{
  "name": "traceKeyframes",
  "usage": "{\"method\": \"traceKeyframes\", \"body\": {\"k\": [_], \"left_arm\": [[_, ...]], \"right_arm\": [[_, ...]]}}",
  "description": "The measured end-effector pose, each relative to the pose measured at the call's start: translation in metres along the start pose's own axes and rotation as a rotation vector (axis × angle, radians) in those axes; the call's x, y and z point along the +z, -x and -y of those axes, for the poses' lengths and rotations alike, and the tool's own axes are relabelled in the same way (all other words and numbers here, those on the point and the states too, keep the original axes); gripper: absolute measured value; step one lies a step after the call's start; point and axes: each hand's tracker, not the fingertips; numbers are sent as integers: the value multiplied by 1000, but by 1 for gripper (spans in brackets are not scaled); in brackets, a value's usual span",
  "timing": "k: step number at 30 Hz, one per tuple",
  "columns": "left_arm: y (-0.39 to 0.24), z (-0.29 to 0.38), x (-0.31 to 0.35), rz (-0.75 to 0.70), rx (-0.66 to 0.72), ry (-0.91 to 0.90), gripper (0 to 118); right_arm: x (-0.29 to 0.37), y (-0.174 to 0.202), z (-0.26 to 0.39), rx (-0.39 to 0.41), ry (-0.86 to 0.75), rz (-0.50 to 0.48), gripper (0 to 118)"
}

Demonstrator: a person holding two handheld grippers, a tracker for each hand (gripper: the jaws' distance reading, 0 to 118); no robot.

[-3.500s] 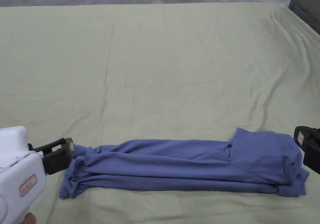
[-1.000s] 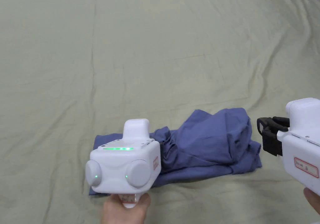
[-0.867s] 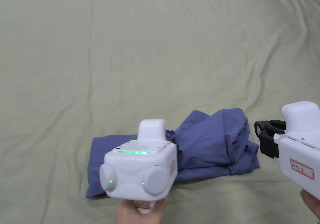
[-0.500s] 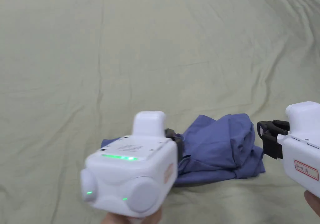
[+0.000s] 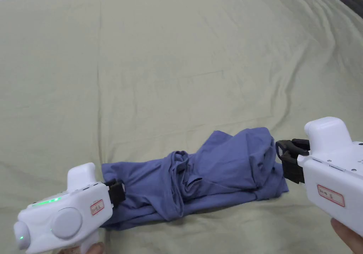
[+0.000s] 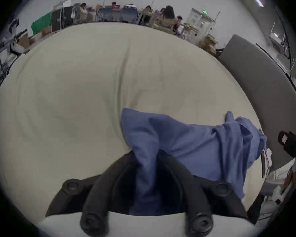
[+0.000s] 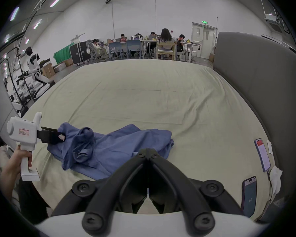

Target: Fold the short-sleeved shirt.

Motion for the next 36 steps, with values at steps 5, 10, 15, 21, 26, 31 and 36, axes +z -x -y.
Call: {"method": "traceKeyframes", "body": {"k": [5, 10, 15, 21, 26, 31, 36], "left_arm": [[7, -8, 21, 33, 23, -6, 17], [17, -17, 71, -75, 33, -68, 16], [13, -37, 118, -349, -73, -61, 16], [-41, -46, 113, -298, -99, -47, 16], [-130, -39, 81, -89, -207, -20, 16], [-185, -19, 22, 44, -276, 101, 16], [-183, -3, -12, 233, -181, 189, 80]], "right_arm": [[-4, 0, -1, 9, 8, 4, 3], [-12, 10, -3, 1, 10, -11, 3], [-18, 26, -6, 6, 13, -49, 3], [-23, 32, -6, -3, 7, -82, 3], [-22, 20, -4, -19, 14, -77, 3], [-24, 7, 5, -33, 30, -58, 3], [-23, -2, 12, -50, 49, -44, 3]]}}
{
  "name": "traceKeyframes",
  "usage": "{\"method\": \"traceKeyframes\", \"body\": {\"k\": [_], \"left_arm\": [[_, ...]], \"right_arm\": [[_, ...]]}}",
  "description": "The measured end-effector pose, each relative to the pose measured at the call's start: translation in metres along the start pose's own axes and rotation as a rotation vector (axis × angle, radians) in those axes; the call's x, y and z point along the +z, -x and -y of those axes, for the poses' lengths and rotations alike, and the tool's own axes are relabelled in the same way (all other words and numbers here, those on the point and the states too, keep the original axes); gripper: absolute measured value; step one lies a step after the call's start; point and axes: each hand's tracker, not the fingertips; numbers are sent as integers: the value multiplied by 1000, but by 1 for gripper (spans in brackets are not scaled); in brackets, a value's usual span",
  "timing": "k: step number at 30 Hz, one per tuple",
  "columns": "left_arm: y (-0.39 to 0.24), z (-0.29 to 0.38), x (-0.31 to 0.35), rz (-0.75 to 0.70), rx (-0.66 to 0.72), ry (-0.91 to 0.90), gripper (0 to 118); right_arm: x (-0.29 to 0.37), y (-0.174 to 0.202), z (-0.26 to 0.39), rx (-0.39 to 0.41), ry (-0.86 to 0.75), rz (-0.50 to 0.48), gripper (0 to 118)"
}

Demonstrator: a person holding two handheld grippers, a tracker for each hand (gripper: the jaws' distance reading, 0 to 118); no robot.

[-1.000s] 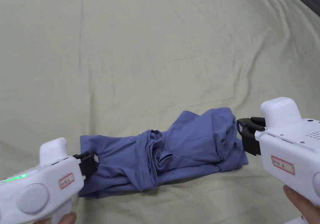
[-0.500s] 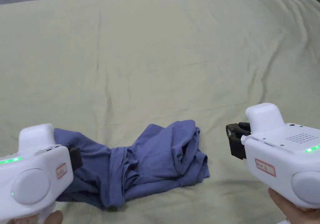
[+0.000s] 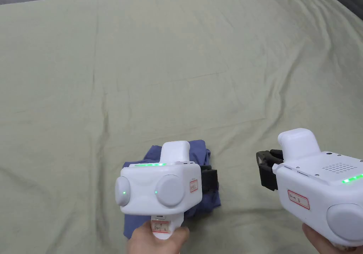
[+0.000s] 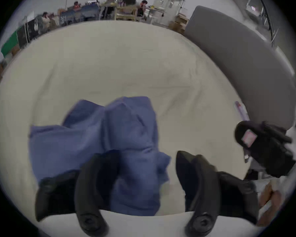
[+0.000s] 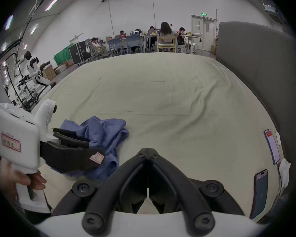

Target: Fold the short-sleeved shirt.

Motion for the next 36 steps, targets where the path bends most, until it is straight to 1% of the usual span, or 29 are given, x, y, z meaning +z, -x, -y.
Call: {"method": "traceKeyframes", "body": {"k": [1, 2, 3, 5, 7, 8, 9, 10, 11, 12, 14, 15, 18, 19, 20, 21, 22, 24, 27, 28, 30, 33, 36], "left_arm": [[1, -1, 9, 3, 18, -16, 80], [1, -3, 22, -30, 22, -19, 80], [2, -3, 39, -34, 20, -32, 80], [4, -1, 92, -37, -22, -141, 80], [11, 3, 135, -87, -60, -259, 80], [15, 7, 153, -121, -76, -316, 75], [20, 11, 157, -179, -94, -363, 29], [24, 10, 153, -262, -110, -347, 0], [28, 7, 140, -321, -115, -298, 0], [30, 9, 126, -312, -92, -279, 0], [37, 8, 91, -205, -80, -147, 0], [33, 11, 74, -185, -66, -135, 0], [12, 19, 17, -120, -100, -45, 0], [4, 23, 2, -117, -124, -32, 0], [-7, 24, -12, -157, -147, -31, 0], [-11, 24, -18, -145, -170, -39, 0], [-16, 22, -19, -151, -176, -53, 0], [-28, 18, -21, -184, -238, -78, 0], [-31, 14, -22, -160, -244, -88, 0], [-35, 15, -21, -126, -234, -102, 0], [-35, 14, -7, -44, -199, -132, 0], [-40, 11, 26, -22, -194, -190, 0], [-31, 10, 80, -23, -199, -257, 0]], "right_arm": [[0, -2, 1, -4, 2, 0, 3], [0, -2, 1, -8, 3, -2, 3], [0, -3, 2, -13, 2, -3, 3], [1, -4, 2, -17, -1, -7, 3], [2, -4, 1, -16, -6, -7, 3], [3, -4, 1, -15, -8, -7, 3], [3, -5, 0, -15, -11, -7, 3], [4, -4, -1, -13, -13, -5, 3], [5, -4, -1, -10, -13, -1, 3], [6, -5, -1, -7, -14, 4, 3], [6, -6, 0, -5, -14, 16, 3], [6, -8, 0, -7, -12, 20, 3], [2, -14, 2, -8, 4, 39, 3], [0, -16, 2, -8, 10, 45, 3], [0, -18, 3, -11, 12, 51, 3], [0, -20, 4, -14, 14, 52, 3], [-1, -22, 4, -18, 17, 54, 3], [-1, -25, 5, -25, 17, 61, 3], [1, -27, 5, -38, 11, 61, 3], [2, -27, 4, -44, 7, 58, 3], [6, -24, 1, -51, -4, 55, 3], [13, -14, -7, -37, -20, 42, 3], [21, 4, -18, -6, -42, 15, 3]]}}
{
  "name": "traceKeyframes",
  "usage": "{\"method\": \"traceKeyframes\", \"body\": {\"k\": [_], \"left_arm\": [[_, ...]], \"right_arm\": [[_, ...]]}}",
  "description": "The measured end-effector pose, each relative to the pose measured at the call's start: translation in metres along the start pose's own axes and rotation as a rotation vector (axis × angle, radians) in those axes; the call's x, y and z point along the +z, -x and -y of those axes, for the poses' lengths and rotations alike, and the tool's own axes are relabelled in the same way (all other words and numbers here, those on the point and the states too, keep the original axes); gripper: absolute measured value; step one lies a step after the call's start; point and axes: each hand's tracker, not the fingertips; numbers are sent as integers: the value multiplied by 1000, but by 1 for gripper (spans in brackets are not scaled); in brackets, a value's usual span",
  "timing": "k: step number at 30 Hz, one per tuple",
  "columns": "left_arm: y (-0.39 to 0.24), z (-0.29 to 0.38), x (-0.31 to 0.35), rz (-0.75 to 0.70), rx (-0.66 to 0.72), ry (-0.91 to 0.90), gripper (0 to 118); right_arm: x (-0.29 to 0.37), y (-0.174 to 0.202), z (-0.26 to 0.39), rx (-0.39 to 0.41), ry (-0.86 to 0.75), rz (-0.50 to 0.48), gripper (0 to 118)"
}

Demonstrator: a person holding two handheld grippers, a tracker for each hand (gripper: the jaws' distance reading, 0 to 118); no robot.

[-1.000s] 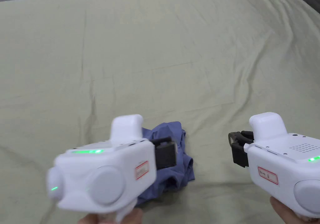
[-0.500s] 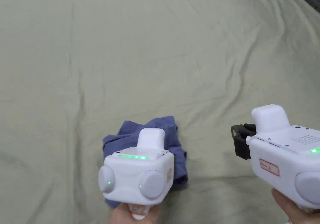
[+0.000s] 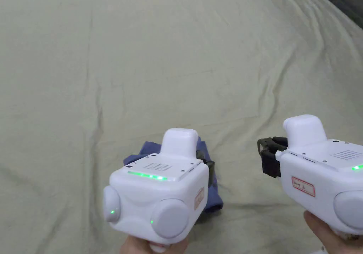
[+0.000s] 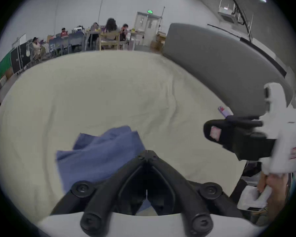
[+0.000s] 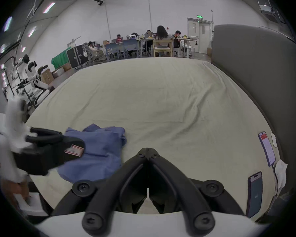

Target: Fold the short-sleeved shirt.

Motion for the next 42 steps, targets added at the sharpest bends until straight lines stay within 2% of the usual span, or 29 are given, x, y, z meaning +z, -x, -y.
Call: {"method": "traceKeyframes", "body": {"k": [4, 7, 11, 15, 16, 17, 18, 20, 23, 27, 28, 29, 30, 32, 39, 42], "left_arm": [[40, -3, 65, -132, 8, -87, 0], [75, 5, 84, -224, 48, -95, 0], [109, 21, 75, -211, 141, -30, 0], [133, 37, 49, -75, 275, 11, 2], [140, 42, 40, 1, 333, 20, 24], [149, 46, 29, 79, 399, 57, 65], [157, 51, 17, 152, 447, 100, 93], [172, 62, -2, 230, 498, 102, 93], [180, 67, -30, 172, 505, 141, 93], [184, 71, -59, 341, 593, 149, 93], [182, 71, -63, 372, 594, 131, 81], [179, 73, -59, 336, 563, 122, 44], [178, 70, -55, 272, 478, 75, 34], [179, 69, -52, 300, 526, 95, 33], [183, 52, -13, 209, 403, 66, 33], [212, 48, 15, 141, 389, 73, 33]], "right_arm": [[7, 37, -16, 45, -32, -80, 3], [-4, 70, -16, 96, -28, -136, 3], [-61, 96, 11, 143, 100, -161, 3], [-121, 92, 43, 196, 258, -84, 3], [-129, 84, 48, 150, 263, -120, 3], [-130, 77, 48, 100, 234, -143, 3], [-129, 70, 44, 56, 212, -172, 3], [-133, 63, 39, 48, 241, -201, 3], [-134, 59, 39, 75, 240, -217, 3], [-135, 52, 39, 51, 238, -245, 3], [-135, 51, 39, 46, 238, -252, 3], [-134, 51, 39, 49, 237, -252, 3], [-132, 53, 39, 59, 233, -248, 3], [-128, 56, 37, 65, 221, -250, 3], [-86, 83, 14, 105, 104, -252, 3], [-67, 107, -4, 122, 54, -297, 3]]}}
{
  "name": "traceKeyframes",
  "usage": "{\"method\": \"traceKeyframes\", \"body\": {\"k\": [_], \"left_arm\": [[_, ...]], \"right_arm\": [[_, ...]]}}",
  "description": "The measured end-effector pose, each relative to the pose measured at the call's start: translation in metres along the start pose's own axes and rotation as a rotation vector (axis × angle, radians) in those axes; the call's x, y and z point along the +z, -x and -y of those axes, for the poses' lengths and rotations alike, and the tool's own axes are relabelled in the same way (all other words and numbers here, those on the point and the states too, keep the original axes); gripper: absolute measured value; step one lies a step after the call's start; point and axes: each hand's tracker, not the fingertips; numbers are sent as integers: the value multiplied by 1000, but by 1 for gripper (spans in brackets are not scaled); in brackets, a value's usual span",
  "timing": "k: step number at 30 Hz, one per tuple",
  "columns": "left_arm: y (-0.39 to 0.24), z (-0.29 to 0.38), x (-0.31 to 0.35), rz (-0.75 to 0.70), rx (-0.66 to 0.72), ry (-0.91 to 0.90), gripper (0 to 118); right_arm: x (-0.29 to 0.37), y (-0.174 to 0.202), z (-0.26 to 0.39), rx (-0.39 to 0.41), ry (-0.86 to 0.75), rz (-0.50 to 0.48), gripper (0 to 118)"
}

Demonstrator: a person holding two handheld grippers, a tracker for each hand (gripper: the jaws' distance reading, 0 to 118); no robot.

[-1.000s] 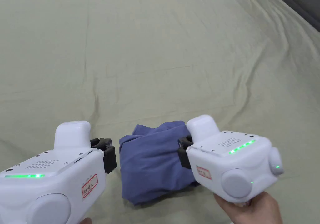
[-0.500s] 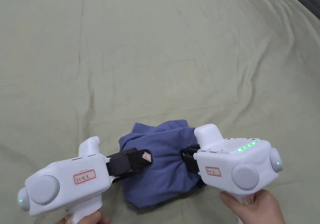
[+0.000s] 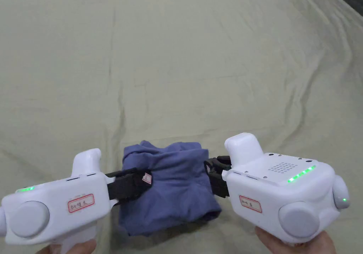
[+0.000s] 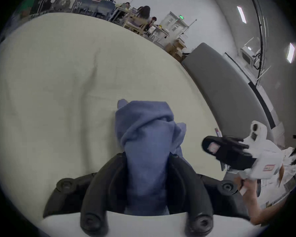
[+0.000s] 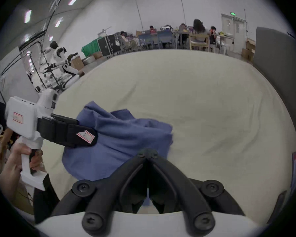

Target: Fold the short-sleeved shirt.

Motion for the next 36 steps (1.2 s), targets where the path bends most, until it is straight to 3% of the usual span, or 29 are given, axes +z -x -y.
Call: {"method": "traceKeyframes", "body": {"k": [11, 18, 20, 21, 22, 24, 31, 32, 33, 34, 35, 36], "left_arm": [[157, -32, 161, -350, 45, -46, 33], [231, -34, 202, -409, 117, -26, 33], [246, -31, 203, -365, 200, -12, 39], [243, -28, 202, -345, 244, -15, 68], [241, -23, 202, -347, 295, -29, 88], [235, -17, 210, -463, 212, -69, 91], [176, -13, 270, -635, 86, -261, 91], [156, -11, 278, -633, 61, -315, 87], [125, -10, 281, -635, 14, -365, 63], [94, -10, 281, -661, -46, -403, 24], [70, -11, 278, -726, -102, -432, 2], [45, -9, 274, -771, -146, -467, 2]], "right_arm": [[-54, 163, -58, 140, -38, -216, 3], [-105, 235, -68, 190, -13, -288, 3], [-113, 241, -66, 199, -1, -291, 3], [-114, 241, -66, 200, 2, -293, 3], [-114, 240, -65, 197, 7, -299, 3], [-109, 236, -64, 197, 8, -297, 3], [-75, 196, -71, 158, -43, -263, 3], [-68, 189, -72, 151, -54, -258, 3], [-60, 182, -74, 145, -69, -251, 3], [-51, 175, -76, 139, -89, -244, 3], [-41, 167, -78, 134, -110, -236, 3], [-31, 160, -79, 128, -126, -227, 3]]}}
